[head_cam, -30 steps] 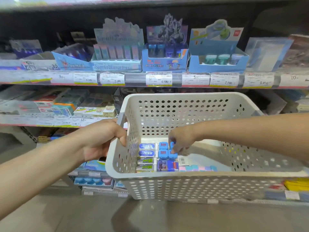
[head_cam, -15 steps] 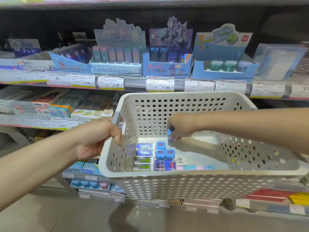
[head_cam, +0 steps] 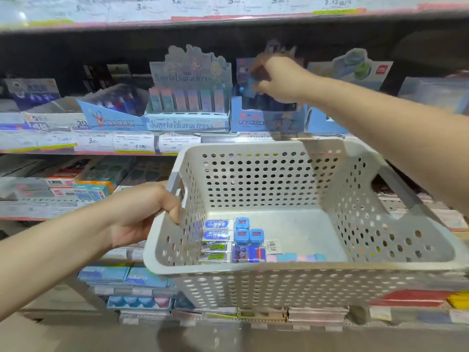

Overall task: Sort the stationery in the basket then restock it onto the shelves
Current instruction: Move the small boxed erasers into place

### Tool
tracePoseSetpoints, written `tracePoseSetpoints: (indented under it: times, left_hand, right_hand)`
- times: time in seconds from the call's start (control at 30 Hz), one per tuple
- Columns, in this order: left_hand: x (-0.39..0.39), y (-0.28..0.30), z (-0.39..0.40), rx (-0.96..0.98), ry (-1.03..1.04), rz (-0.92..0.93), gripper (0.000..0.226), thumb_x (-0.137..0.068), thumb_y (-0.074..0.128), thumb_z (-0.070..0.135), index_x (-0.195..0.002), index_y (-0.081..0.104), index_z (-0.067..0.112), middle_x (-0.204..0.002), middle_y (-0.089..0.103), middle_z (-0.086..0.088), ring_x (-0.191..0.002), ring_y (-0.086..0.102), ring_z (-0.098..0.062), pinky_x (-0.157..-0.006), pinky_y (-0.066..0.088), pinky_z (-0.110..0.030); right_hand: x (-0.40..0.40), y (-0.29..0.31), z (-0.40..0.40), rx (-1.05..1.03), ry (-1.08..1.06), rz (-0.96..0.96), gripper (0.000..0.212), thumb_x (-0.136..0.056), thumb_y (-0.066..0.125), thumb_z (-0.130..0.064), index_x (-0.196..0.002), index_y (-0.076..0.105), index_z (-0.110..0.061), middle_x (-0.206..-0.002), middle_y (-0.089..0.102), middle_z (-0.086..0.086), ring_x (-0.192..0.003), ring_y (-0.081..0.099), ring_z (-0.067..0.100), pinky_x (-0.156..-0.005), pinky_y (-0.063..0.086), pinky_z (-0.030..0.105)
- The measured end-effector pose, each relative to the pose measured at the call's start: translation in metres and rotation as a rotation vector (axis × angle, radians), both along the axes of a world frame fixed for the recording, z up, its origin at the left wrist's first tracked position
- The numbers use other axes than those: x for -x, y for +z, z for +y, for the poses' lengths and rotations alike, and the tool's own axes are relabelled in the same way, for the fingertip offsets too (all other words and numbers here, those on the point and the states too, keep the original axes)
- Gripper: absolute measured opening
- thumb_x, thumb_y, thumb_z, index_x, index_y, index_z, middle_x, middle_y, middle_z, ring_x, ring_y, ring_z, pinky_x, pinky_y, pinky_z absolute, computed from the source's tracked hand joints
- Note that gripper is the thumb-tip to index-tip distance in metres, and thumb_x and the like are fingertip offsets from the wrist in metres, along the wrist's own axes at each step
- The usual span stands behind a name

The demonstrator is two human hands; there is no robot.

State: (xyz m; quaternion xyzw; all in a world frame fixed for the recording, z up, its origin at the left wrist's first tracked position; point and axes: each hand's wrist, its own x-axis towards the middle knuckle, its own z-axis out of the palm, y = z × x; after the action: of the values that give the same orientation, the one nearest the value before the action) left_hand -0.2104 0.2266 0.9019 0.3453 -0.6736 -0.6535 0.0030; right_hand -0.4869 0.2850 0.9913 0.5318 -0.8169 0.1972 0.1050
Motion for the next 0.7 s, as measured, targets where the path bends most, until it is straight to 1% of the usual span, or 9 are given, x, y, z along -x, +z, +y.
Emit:
tracePoseSetpoints:
  times: [0.07, 0.13, 0.2, 0.27, 0.33, 0.43, 0.5, 0.6, 0.7]
  left_hand:
    - [0.0, 0.001, -0.006, -0.008, -0.007, 0.007, 0.07, -0.045, 0.048, -0.005, -0.114, 0.059, -0.001, -0.083, 0.063, -0.025, -0.059, 0.063, -0.033, -0.045, 0.054, -0.032]
    - [0.001, 0.001, -0.013, -0.01, -0.012, 0.011, 0.071, -0.045, 0.048, -0.005, -0.116, 0.059, 0.0, -0.085, 0.065, -0.026, -0.057, 0.065, -0.032, -0.046, 0.055, -0.033]
    - [0.002, 0.002, -0.017, -0.017, -0.03, 0.017, 0.071, -0.046, 0.047, -0.006, -0.115, 0.06, 0.003, -0.083, 0.065, -0.025, -0.057, 0.065, -0.031, -0.046, 0.054, -0.032]
    - [0.004, 0.003, -0.02, -0.033, -0.053, 0.03, 0.067, -0.047, 0.045, -0.006, -0.111, 0.061, 0.006, -0.076, 0.065, -0.022, -0.053, 0.064, -0.029, -0.046, 0.054, -0.032]
    - [0.006, 0.004, -0.022, -0.052, -0.068, 0.043, 0.064, -0.047, 0.044, -0.006, -0.107, 0.062, 0.008, -0.073, 0.065, -0.02, -0.051, 0.064, -0.029, -0.045, 0.053, -0.032]
    - [0.008, 0.001, -0.027, -0.063, -0.076, 0.041, 0.06, -0.047, 0.044, -0.006, -0.101, 0.064, 0.01, -0.076, 0.066, -0.02, -0.057, 0.065, -0.03, -0.051, 0.055, -0.034]
    - [0.009, 0.0, -0.03, -0.063, -0.083, 0.029, 0.059, -0.046, 0.045, -0.006, -0.1, 0.064, 0.01, -0.08, 0.065, -0.021, -0.063, 0.065, -0.032, -0.057, 0.057, -0.036]
    - [0.011, -0.001, -0.033, -0.06, -0.083, 0.022, 0.06, -0.046, 0.046, -0.006, -0.101, 0.063, 0.01, -0.083, 0.065, -0.022, -0.067, 0.063, -0.033, -0.059, 0.058, -0.037]
    - [0.013, 0.0, -0.032, -0.06, -0.081, 0.02, 0.061, -0.047, 0.045, -0.005, -0.104, 0.062, 0.009, -0.078, 0.067, -0.021, -0.061, 0.065, -0.032, -0.054, 0.057, -0.036]
  right_hand:
    - [0.002, -0.006, -0.014, -0.081, -0.022, 0.062, 0.035, -0.095, 0.047, -0.011, -0.13, 0.049, -0.006, -0.128, 0.053, 0.016, -0.116, 0.051, 0.033, -0.093, 0.041, 0.032]
    - [0.002, -0.009, -0.023, -0.141, -0.046, 0.108, 0.034, -0.096, 0.046, -0.01, -0.13, 0.05, -0.007, -0.128, 0.053, 0.016, -0.115, 0.052, 0.035, -0.093, 0.042, 0.034]
    - [0.0, -0.01, -0.029, -0.156, -0.066, 0.128, 0.035, -0.096, 0.047, -0.01, -0.131, 0.051, -0.009, -0.132, 0.053, 0.015, -0.117, 0.052, 0.034, -0.095, 0.042, 0.034]
    - [-0.002, -0.008, -0.033, -0.162, -0.084, 0.134, 0.036, -0.096, 0.049, -0.013, -0.132, 0.051, -0.01, -0.136, 0.051, 0.013, -0.12, 0.051, 0.033, -0.097, 0.041, 0.032]
    - [-0.004, -0.008, -0.035, -0.183, -0.104, 0.134, 0.037, -0.097, 0.048, -0.011, -0.133, 0.051, -0.009, -0.139, 0.049, 0.014, -0.123, 0.049, 0.034, -0.099, 0.04, 0.032]
    - [-0.006, -0.006, -0.035, -0.207, -0.116, 0.161, 0.035, -0.096, 0.049, -0.013, -0.13, 0.054, -0.005, -0.136, 0.05, 0.017, -0.121, 0.049, 0.037, -0.099, 0.041, 0.035]
    - [-0.006, -0.004, -0.031, -0.206, -0.115, 0.18, 0.033, -0.095, 0.051, -0.013, -0.127, 0.057, -0.007, -0.133, 0.054, 0.015, -0.119, 0.051, 0.036, -0.099, 0.042, 0.034]
    - [-0.006, -0.001, -0.025, -0.191, -0.084, 0.144, 0.035, -0.096, 0.044, -0.005, -0.126, 0.06, -0.011, -0.136, 0.053, 0.009, -0.123, 0.05, 0.03, -0.102, 0.038, 0.029]
    - [-0.004, -0.002, -0.018, -0.192, -0.071, 0.067, 0.045, -0.093, 0.037, 0.004, -0.13, 0.058, -0.014, -0.141, 0.049, 0.008, -0.126, 0.047, 0.029, -0.102, 0.037, 0.027]
